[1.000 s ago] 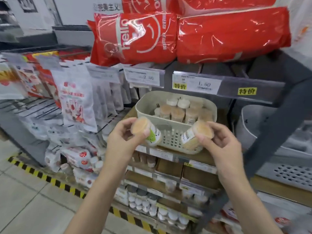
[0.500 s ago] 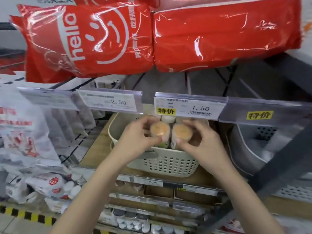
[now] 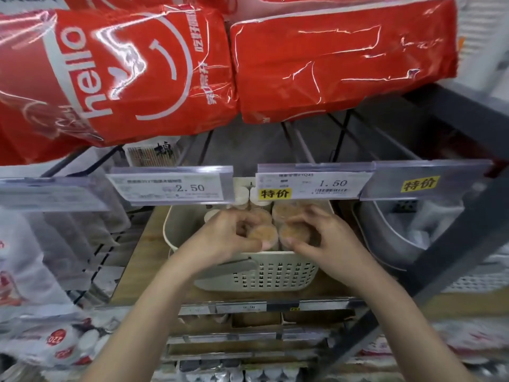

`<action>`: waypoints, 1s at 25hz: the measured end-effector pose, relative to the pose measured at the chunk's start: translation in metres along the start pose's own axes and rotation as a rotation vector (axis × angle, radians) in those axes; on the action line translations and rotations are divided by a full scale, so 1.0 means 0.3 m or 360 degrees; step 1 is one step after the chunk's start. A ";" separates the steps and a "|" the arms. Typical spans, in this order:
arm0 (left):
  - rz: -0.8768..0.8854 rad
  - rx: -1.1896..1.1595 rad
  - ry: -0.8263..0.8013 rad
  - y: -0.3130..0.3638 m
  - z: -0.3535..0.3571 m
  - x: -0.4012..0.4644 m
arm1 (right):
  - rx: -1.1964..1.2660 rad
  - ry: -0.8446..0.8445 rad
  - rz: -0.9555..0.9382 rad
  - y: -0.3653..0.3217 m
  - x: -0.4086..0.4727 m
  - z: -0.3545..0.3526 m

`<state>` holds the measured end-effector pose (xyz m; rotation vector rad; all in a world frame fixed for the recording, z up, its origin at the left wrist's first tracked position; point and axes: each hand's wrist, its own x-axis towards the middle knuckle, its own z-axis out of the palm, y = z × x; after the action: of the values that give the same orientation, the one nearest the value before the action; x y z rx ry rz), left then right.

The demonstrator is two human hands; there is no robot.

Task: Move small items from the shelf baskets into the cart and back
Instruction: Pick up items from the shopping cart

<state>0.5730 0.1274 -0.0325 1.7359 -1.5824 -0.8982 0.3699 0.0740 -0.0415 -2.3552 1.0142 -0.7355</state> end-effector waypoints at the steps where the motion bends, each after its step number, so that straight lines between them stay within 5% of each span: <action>1: 0.0015 -0.0013 -0.0013 0.000 -0.004 -0.001 | -0.0016 0.0025 0.0002 -0.001 -0.007 0.002; 9: 0.0210 0.0004 0.0044 -0.004 -0.008 -0.029 | -0.0052 0.0198 0.0042 -0.032 -0.062 0.018; 14: 0.0367 0.0323 0.0232 -0.002 -0.013 -0.073 | -0.0130 0.0526 0.0088 -0.072 -0.183 -0.005; 19: 0.0919 0.0673 0.0521 0.097 0.083 -0.167 | -0.0410 0.0725 0.0280 -0.066 -0.428 -0.051; 22: 0.1378 0.0633 0.0361 0.220 0.268 -0.228 | -0.0577 0.0811 0.0511 -0.021 -0.647 -0.101; 25: 0.1689 0.0589 -0.0058 0.348 0.553 -0.262 | -0.0666 0.0908 0.0841 0.050 -0.911 -0.167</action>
<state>0.3733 0.1963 -0.0377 0.8007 -2.3863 -0.1021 0.1711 0.2622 -0.0914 -2.0513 2.1066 -1.0789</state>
